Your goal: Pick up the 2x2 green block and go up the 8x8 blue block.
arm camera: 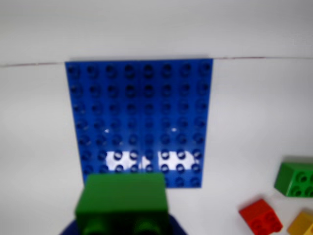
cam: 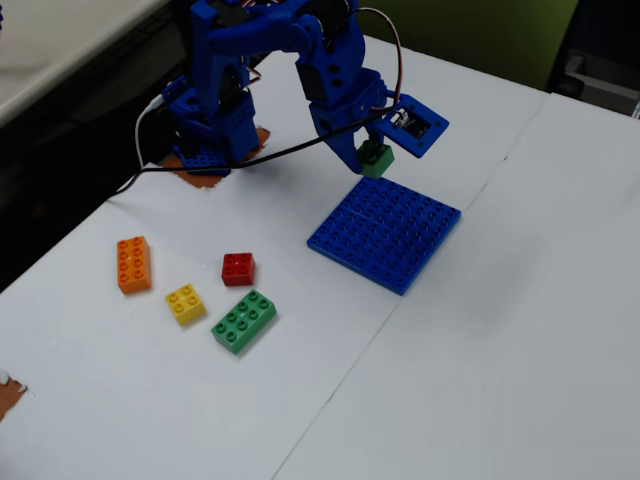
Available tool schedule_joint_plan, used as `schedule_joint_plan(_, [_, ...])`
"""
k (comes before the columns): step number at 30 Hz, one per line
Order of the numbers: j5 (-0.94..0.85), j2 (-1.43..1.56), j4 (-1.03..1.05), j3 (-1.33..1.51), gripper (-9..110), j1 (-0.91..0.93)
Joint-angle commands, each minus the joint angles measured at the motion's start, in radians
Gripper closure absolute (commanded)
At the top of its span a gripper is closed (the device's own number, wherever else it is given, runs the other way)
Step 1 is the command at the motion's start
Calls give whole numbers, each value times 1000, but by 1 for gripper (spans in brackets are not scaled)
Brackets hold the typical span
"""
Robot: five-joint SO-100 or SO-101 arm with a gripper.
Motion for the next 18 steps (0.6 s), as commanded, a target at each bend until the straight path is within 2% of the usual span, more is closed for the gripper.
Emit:
schedule_joint_plan(1, [8, 54, 8, -6, 101, -18])
schedule_joint_plan(18, [32, 54, 8, -6, 101, -32])
